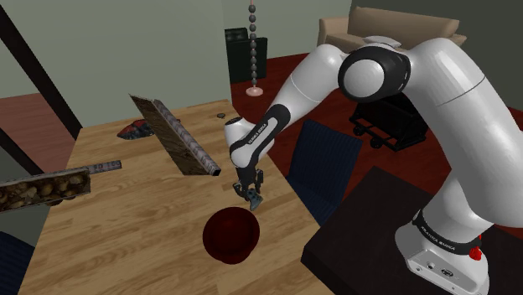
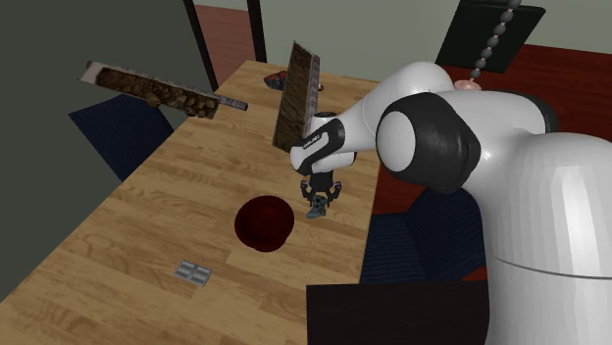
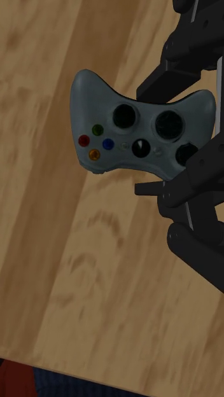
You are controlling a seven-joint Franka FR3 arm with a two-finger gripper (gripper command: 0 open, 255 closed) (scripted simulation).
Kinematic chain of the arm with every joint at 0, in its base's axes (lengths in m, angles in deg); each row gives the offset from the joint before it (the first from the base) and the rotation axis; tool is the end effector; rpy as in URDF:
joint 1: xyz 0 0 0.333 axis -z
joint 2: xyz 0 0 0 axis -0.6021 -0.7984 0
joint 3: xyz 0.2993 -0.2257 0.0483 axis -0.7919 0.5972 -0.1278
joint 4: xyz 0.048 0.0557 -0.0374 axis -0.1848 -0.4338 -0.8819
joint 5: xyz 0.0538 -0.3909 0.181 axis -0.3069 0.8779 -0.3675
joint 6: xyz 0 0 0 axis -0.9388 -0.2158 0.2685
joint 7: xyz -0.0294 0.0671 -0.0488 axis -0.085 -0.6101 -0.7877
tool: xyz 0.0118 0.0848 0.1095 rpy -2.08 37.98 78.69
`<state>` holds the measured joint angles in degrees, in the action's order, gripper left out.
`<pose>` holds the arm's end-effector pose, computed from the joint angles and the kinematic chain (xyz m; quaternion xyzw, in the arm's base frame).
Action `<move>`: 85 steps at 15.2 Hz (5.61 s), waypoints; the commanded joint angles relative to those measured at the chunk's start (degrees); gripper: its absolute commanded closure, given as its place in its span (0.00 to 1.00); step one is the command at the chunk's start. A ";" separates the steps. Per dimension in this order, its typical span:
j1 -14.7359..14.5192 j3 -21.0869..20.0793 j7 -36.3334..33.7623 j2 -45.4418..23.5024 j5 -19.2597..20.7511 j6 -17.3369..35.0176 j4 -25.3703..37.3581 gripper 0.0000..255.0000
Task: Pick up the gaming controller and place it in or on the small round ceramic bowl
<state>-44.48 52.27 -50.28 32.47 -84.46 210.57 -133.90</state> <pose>0.6558 0.2059 0.0417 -0.9902 0.0306 0.1357 0.0069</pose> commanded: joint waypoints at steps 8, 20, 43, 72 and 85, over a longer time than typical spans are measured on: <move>0.30 -0.36 -0.02 2.72 -0.29 -1.40 -1.27 1.00; 1.17 -1.40 0.02 10.40 -1.31 -6.50 -3.83 1.00; -2.50 -5.10 -6.30 21.12 -3.87 -13.16 -7.20 1.00; -11.65 -6.95 -16.76 12.37 -2.68 -3.89 -6.72 1.00; -10.65 -7.55 -16.25 16.07 -3.49 -9.85 -4.45 0.00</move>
<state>-55.42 44.88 -66.68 47.53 -87.73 202.19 -138.74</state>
